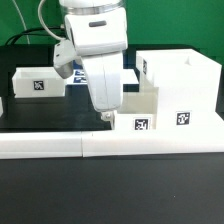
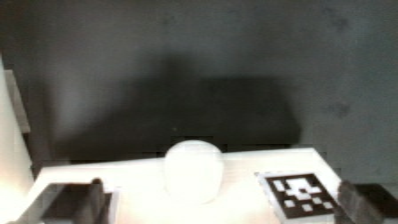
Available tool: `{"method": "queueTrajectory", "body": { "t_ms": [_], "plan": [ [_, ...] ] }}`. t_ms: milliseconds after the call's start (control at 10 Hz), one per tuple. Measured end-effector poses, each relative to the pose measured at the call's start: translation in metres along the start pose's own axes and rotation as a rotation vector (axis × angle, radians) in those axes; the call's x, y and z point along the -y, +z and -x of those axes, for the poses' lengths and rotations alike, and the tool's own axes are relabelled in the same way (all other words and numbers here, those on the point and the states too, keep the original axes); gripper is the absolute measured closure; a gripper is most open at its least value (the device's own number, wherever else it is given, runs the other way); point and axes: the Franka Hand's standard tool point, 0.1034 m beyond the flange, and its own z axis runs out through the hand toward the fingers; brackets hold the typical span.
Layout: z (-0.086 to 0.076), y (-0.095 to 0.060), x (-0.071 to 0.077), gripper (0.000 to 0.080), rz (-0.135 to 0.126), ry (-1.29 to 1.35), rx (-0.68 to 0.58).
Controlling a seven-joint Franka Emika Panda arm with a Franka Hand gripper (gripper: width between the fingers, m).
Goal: Assemble drawer
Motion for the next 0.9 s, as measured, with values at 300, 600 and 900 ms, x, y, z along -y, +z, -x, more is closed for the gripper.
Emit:
{"method": "queueTrajectory", "body": {
  "t_ms": [300,600,900],
  "plan": [
    [0.0007,0.0000,0.0001,0.0151,0.000,0.000,0.000],
    [0.0072,-0.0004,-0.0004,0.0151,-0.015,-0.085,-0.005],
    [0.0059,0.0000,-0.0006,0.0151,-0.015,-0.097,-0.005]
  ]
}}
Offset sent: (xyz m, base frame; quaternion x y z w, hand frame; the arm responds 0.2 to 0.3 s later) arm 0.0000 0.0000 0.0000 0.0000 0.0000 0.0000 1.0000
